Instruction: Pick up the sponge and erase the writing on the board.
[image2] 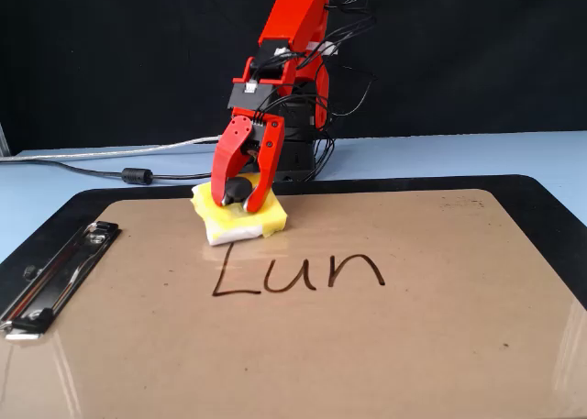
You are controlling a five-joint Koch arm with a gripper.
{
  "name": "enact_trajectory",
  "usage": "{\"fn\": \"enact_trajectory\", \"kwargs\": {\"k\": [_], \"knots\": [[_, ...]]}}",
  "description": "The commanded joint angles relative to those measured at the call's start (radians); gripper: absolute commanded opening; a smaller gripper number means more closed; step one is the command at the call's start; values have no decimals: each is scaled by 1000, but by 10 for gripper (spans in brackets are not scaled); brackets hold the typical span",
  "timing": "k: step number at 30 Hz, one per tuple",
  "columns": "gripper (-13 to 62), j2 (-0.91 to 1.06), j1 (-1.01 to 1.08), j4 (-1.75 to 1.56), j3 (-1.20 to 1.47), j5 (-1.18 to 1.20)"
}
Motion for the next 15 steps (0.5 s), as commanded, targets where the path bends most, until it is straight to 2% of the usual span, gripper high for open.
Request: {"fn": "enact_trajectory", "kwargs": {"k": [1, 5, 10, 13, 15], "knots": [[-81, -61, 5, -181, -5, -5], [-81, -288, 3, -357, -61, -8], [-81, -589, -6, -416, -373, -15], [-81, -615, -6, -414, -408, -15], [-81, -545, -3, -400, -316, -18]]}}
